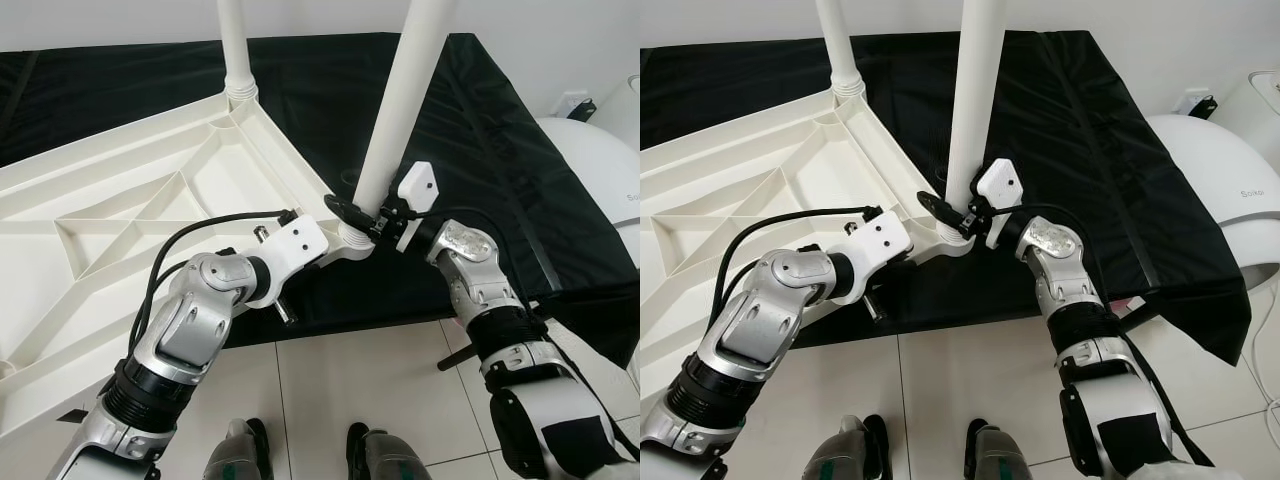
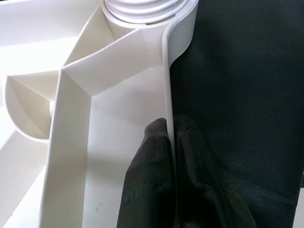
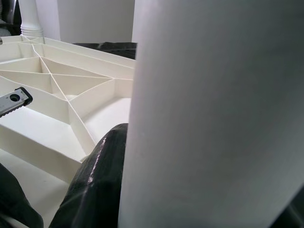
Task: Building children table
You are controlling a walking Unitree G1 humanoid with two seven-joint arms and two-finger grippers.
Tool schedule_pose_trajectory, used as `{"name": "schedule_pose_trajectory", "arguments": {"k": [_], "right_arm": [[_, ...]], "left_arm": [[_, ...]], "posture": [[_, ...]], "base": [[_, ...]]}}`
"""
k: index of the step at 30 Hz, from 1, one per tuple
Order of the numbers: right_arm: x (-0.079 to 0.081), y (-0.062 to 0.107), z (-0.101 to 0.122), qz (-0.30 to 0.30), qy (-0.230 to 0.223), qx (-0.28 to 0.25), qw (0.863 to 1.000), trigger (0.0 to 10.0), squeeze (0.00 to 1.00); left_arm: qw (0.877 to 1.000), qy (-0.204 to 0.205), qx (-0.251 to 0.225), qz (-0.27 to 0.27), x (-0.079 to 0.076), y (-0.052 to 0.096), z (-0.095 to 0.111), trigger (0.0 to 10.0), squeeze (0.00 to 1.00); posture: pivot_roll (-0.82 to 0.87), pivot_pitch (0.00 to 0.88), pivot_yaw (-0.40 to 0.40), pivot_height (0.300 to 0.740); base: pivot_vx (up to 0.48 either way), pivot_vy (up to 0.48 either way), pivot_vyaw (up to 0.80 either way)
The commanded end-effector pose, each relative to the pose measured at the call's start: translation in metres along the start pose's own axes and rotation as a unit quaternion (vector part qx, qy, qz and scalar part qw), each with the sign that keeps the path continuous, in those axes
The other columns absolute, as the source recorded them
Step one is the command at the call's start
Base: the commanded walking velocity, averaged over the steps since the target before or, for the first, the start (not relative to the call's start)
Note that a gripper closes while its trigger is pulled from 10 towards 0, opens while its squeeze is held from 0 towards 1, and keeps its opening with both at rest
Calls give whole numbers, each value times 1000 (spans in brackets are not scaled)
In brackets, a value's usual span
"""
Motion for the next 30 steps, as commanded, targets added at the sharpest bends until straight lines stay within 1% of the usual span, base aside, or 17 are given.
{"name": "schedule_pose_trajectory", "arguments": {"k": [1,5,14,23,30], "right_arm": [[3,11,-39,-12,-45,64,997,10000,0],[4,13,-42,-19,-49,64,997,10000,0],[0,15,-39,-41,-48,52,997,10000,0],[0,18,-39,-56,-51,41,996,10000,0],[-3,18,-38,-85,-51,32,995,10000,0]], "left_arm": [[999,-17,-5,44,8,3,8,10000,0],[999,-15,-4,45,8,3,8,10000,0],[999,-16,-3,45,10,4,7,10000,0],[999,-16,-4,44,10,3,8,10000,0],[999,-16,-4,44,11,3,9,10000,0]], "posture": [[-68,196,-44,740],[-66,202,-41,740],[-69,206,-34,740],[-74,209,-31,740],[-74,209,-31,740]], "base": [[0,0,0],[0,0,0],[0,0,0],[0,0,0],[0,0,0]]}}
Point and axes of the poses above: a point about 5 cm out from each wrist's last joint towards the gripper, its own y axis pointing back from the gripper into the wrist, its own z axis along the axis of the wrist's last joint, x = y × z, the point moved 6 cm from there along -y, pointing out of the wrist towards the gripper, and after that the axes turned 10 degrees about -y, right-handed, at the moved point
